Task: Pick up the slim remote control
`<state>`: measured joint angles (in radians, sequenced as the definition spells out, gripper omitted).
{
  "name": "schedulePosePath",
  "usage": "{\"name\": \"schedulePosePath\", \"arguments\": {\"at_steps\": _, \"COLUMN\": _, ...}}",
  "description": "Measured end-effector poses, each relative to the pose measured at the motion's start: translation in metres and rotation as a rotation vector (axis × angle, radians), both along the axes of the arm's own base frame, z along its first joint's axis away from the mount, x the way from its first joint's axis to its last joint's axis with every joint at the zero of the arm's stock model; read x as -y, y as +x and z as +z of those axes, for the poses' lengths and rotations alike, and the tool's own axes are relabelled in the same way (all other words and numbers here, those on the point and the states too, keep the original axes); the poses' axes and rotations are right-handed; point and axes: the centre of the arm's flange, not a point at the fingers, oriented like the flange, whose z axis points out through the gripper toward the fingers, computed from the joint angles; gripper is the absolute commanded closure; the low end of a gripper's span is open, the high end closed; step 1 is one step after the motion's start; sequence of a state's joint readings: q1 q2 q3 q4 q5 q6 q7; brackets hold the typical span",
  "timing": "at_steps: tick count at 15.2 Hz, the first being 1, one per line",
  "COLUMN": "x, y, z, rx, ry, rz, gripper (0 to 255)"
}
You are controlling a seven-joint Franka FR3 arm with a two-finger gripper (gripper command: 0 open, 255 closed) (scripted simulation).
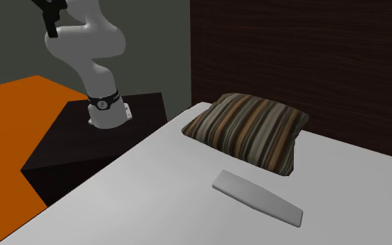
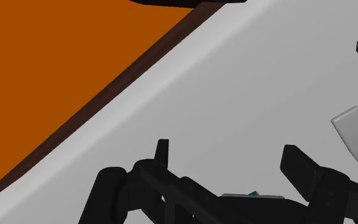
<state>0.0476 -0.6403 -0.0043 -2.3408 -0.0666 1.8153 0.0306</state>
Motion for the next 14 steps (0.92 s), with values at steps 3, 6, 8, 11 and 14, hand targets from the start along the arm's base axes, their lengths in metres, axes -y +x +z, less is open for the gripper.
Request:
{"name": "schedulePosePath", "arguments": {"at_steps": 3, "x": -0.022, "y": 0.023, "z": -0.019, "rx": -0.01, "ry": 0.0, "rz": 0.051, "gripper": 0}}
{"name": "schedulePosePath", "arguments": {"at_steps": 6, "x": -0.05, "y": 0.049, "z": -0.041, "rx": -0.02, "ry": 0.0, "rz": 0.103, "gripper": 0}}
{"name": "schedulePosePath", "arguments": {"at_steps": 8, "x": -0.067, "y": 0.064, "z": -0.056, "rx": -0.026, "ry": 0.0, "rz": 0.137, "gripper": 0}}
{"name": "schedulePosePath", "arguments": {"at_steps": 11, "x": -0.095, "y": 0.082, "z": -0.079, "rx": -0.036, "ry": 0.0, "rz": 0.188, "gripper": 0}}
{"name": "schedulePosePath", "arguments": {"at_steps": 14, "x": -0.119, "y": 0.102, "z": -0.1, "rx": -0.045, "ry": 0.0, "rz": 0.239, "gripper": 0}}
